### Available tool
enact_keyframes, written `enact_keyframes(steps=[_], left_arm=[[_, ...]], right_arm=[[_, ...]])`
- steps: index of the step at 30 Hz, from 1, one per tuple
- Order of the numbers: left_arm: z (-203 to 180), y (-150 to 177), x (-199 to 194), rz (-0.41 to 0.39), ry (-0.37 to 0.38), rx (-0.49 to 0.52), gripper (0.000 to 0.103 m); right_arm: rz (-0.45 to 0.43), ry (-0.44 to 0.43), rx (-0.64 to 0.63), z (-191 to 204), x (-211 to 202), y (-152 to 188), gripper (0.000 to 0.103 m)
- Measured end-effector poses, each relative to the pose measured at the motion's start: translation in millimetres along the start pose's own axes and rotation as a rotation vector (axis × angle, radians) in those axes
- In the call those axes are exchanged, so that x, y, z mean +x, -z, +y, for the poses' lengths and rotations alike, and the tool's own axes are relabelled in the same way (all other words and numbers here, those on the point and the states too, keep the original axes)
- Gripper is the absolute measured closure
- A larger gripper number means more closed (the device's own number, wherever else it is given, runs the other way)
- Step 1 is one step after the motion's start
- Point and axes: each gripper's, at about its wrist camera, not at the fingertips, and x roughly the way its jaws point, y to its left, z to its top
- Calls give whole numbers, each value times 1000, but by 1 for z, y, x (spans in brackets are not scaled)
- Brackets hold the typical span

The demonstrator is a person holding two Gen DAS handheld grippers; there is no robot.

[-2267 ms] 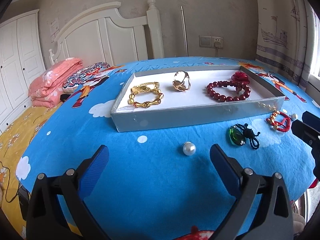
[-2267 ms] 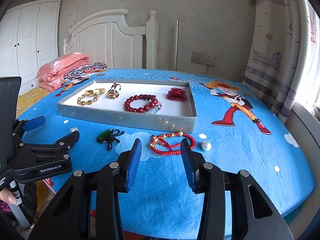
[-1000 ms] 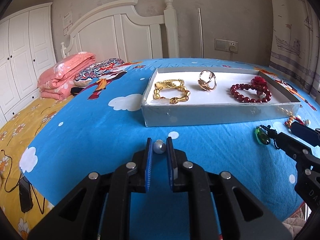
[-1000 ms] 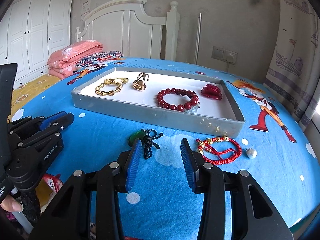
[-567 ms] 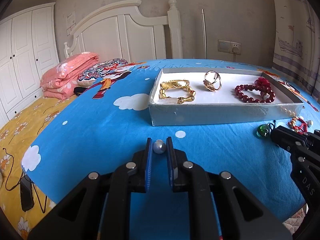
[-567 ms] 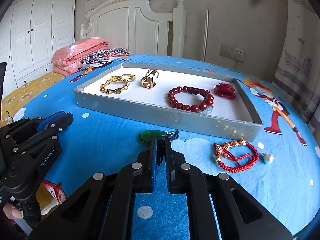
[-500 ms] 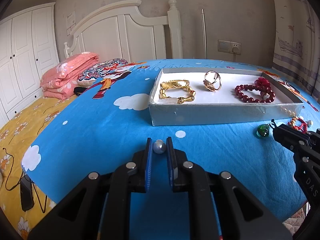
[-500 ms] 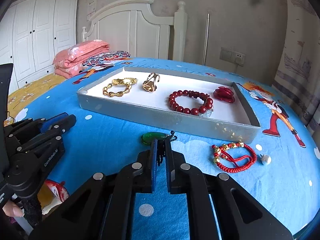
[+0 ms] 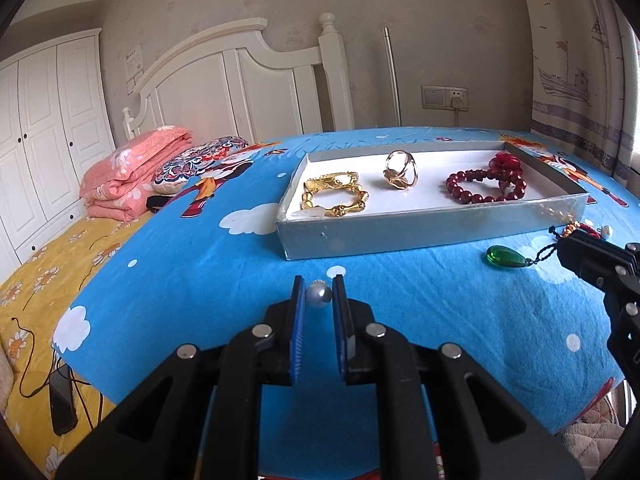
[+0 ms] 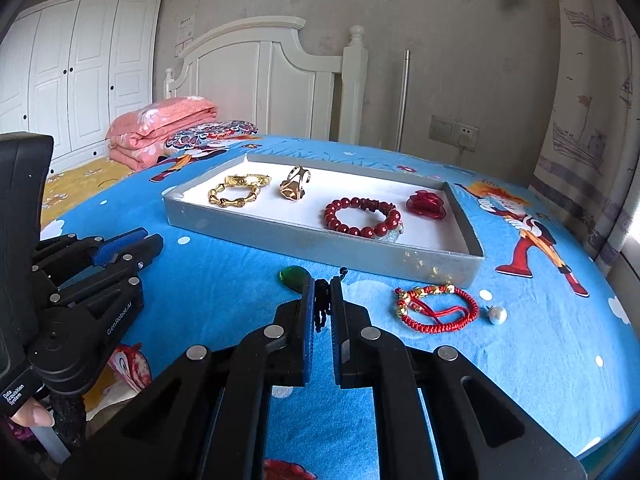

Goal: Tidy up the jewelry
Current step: 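Carry the pearl and green pendant with both tools over the tray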

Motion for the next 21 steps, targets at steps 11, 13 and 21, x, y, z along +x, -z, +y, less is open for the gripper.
enact_keyframes(steps=[11,13,21], left_arm=[[-7,-7,-13,-39,9,19,90],[-8,-8,-15,-44,10,19,90],[-7,-16,-12,-22,36,-2,90]], right_arm=[[-83,29,-12,-2,-23,-6,96],[-87,31,-12,-2,-24,-7,96],[-110,44,-29,1,-27,-15,96]])
